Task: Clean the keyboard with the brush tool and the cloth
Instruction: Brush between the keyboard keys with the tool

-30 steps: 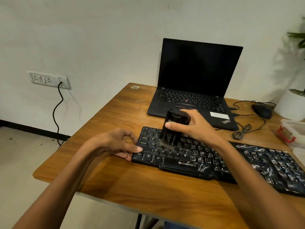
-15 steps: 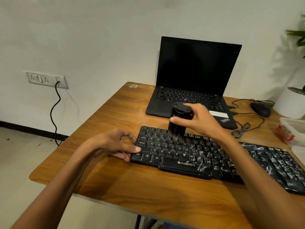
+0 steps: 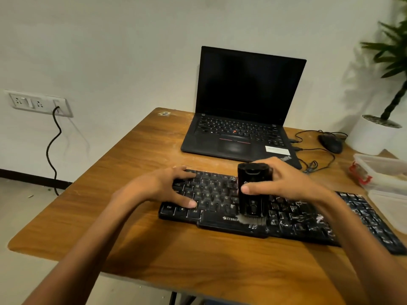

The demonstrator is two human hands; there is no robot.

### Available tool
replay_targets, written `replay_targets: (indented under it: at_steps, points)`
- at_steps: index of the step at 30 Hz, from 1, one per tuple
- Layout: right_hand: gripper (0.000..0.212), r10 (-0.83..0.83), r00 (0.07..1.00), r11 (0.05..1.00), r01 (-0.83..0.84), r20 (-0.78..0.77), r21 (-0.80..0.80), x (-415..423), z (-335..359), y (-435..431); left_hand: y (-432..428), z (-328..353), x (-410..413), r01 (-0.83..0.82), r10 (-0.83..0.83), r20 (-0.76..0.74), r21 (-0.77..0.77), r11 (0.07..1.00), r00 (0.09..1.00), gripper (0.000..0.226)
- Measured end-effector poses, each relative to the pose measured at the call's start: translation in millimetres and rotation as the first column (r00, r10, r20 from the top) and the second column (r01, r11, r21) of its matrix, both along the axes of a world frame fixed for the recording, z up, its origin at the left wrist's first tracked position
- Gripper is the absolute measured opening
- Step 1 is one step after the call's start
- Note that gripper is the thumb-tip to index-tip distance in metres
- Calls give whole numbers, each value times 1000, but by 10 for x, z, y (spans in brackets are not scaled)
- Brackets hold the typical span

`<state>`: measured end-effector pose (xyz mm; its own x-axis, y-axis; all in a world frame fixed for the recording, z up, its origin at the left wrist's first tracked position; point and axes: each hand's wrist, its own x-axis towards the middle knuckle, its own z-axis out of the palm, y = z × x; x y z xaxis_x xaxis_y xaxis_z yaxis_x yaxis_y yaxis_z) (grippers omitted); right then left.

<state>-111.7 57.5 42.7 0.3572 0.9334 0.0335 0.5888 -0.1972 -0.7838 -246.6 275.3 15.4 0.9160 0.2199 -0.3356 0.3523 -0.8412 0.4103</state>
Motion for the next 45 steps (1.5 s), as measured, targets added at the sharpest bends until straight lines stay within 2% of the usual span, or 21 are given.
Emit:
replay_targets:
  at_steps: [3,5,11,13,15,21,24,27,30,32,34,38,40,43,45]
  points:
    - [31,67,998,993,-67,3,102,-134,-7,201,-3,-18,8,-5,6,13,-9,1000,1000,83]
    - [28,88,996,991,-85,-22,108,-233,-112,336,15,-35,-18,-13,13,18,-35,999,1000,82]
    - [37,-40,998,998,38,-38,-50,86,-1,-106,23,-79,-30,4,-3,30,-56,998,1000,81]
    - [32,-23,999,1000,24,-31,14,32,19,-106,23,-85,-26,5,-4,23,-53,999,1000,81]
    - [38,8,1000,996,-7,-15,87,-71,-59,27,32,-96,-28,6,-5,22,-48,999,1000,81]
    - [42,-137,990,988,140,-44,64,30,-113,-171,25,-99,-57,10,-9,20,-42,999,1000,82]
    - [38,-231,968,961,242,-95,132,58,-80,-366,-83,-111,-106,65,-74,113,79,995,991,76]
    - [32,-199,977,947,213,-82,239,-80,-159,-256,-327,-195,-169,204,-235,201,160,966,951,62]
    - [38,-120,986,969,142,-118,202,-195,-302,-121,-487,-322,-237,259,-295,180,199,945,938,61]
    - [43,-126,983,976,147,-136,161,-123,-271,-211,-476,-365,-258,240,-290,198,242,940,936,69]
    - [40,-167,979,977,180,-113,118,-25,-153,-360,-462,-386,-269,232,-288,204,260,937,935,66]
    - [39,-109,989,976,126,-99,179,-129,-159,-244,-475,-390,-266,236,-291,196,261,936,937,63]
    - [40,-61,988,987,80,-139,136,-230,-243,-174,-471,-378,-269,235,-286,196,249,940,938,61]
    - [46,-180,978,981,186,-100,48,-135,-111,-354,-464,-364,-263,252,-297,183,236,938,937,60]
    - [42,-235,967,969,241,-97,54,-73,-64,-424,-462,-363,-260,254,-297,180,229,940,938,59]
